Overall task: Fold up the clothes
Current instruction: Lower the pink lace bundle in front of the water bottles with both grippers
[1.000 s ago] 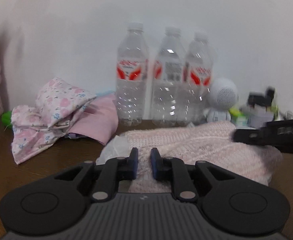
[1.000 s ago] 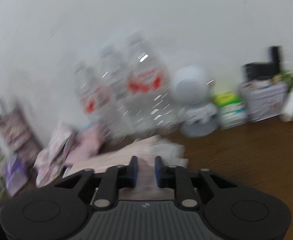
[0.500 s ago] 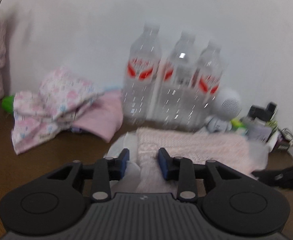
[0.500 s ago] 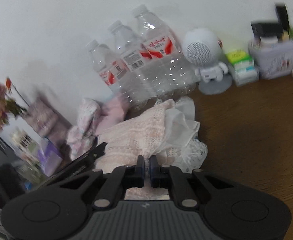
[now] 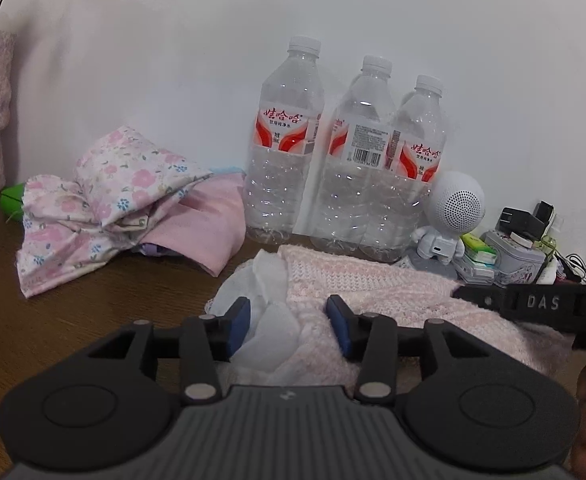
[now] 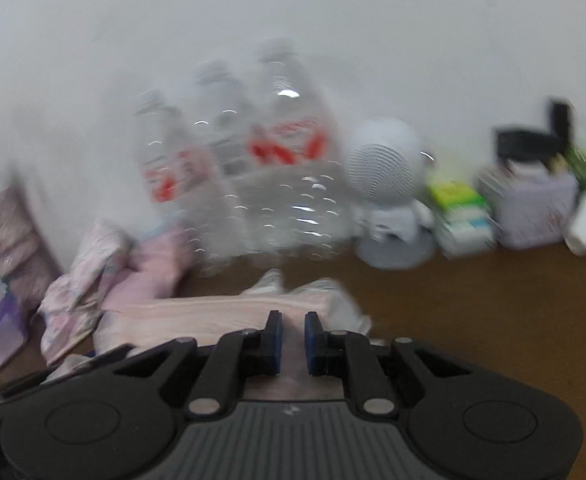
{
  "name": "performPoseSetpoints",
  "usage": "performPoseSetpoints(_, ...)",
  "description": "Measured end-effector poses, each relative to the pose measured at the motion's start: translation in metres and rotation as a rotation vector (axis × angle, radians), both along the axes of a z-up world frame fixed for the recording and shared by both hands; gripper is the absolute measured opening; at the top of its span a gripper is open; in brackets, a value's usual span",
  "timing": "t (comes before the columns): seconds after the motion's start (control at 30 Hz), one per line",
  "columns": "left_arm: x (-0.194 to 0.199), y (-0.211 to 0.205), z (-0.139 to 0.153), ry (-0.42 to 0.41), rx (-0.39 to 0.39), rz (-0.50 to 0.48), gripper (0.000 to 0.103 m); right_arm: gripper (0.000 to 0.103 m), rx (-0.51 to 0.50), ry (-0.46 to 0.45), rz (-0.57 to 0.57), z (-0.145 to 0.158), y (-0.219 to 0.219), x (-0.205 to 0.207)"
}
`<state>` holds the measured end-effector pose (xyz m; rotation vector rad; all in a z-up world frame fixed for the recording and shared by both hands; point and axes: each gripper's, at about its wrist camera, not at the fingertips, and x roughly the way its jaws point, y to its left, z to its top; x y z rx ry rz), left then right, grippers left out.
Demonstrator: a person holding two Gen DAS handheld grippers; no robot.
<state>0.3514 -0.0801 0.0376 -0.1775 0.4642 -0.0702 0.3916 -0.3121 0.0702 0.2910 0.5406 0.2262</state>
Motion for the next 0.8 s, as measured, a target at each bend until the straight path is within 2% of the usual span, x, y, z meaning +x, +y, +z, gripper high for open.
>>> performPoseSetpoints(0.07, -0.001, 0.000, 0.002, -0.002, 0.003, 0.001, 0.044, 0.013, 0.008, 0.010, -0.078, 0.010, -0.015, -0.006)
performPoseSetpoints(0.13, -0.001, 0.001, 0.004, -0.003, -0.002, 0.003, 0.047, 0.013, -0.008, -0.087, -0.060, 0.030, -0.020, -0.025)
performPoseSetpoints(0.17, -0.001, 0.002, 0.006, -0.002, -0.007, 0.004, 0.047, 0.013, -0.014, -0.135, -0.039, 0.040, -0.022, -0.035)
performPoseSetpoints(0.23, -0.003, 0.008, 0.013, -0.017, -0.040, 0.004, 0.048, 0.013, -0.011, -0.173, 0.146, 0.055, -0.017, -0.050)
performPoseSetpoints(0.27, -0.009, 0.012, 0.019, -0.065, -0.057, 0.059, 0.048, 0.012, -0.033, -0.149, 0.226, 0.057, -0.011, -0.053)
performPoseSetpoints(0.33, -0.022, 0.020, 0.032, -0.164, -0.091, 0.175, 0.045, 0.013, -0.086, -0.114, 0.289, 0.051, 0.001, -0.060)
performPoseSetpoints(0.43, -0.040, 0.021, 0.043, -0.277, -0.109, 0.107, 0.044, 0.015, -0.127, -0.023, 0.334, 0.035, 0.011, -0.055)
performPoseSetpoints(0.53, -0.044, -0.003, 0.044, -0.264, 0.012, -0.008, 0.042, 0.015, -0.133, 0.027, 0.352, 0.027, 0.010, -0.054)
performPoseSetpoints(0.57, -0.040, -0.013, 0.038, -0.232, 0.069, -0.040, 0.042, 0.015, -0.123, 0.038, 0.351, 0.028, 0.008, -0.053)
performPoseSetpoints(0.6, -0.036, -0.024, 0.031, -0.199, 0.128, -0.070, 0.037, 0.015, -0.122, 0.046, 0.349, 0.028, 0.007, -0.051)
performPoseSetpoints(0.63, -0.030, -0.030, 0.022, -0.147, 0.165, -0.094, 0.031, 0.015, -0.122, 0.055, 0.347, 0.028, 0.007, -0.049)
performPoseSetpoints(0.67, -0.025, -0.037, 0.013, -0.094, 0.202, -0.116, 0.031, 0.015, -0.122, 0.063, 0.345, 0.028, 0.007, -0.047)
performPoseSetpoints(0.7, -0.026, -0.036, 0.010, -0.092, 0.198, -0.114, 0.032, 0.016, -0.121, 0.072, 0.343, 0.028, 0.007, -0.046)
performPoseSetpoints(0.8, -0.028, -0.025, -0.003, -0.079, 0.115, -0.114, 0.035, 0.015, -0.120, 0.097, 0.338, 0.027, 0.006, -0.040)
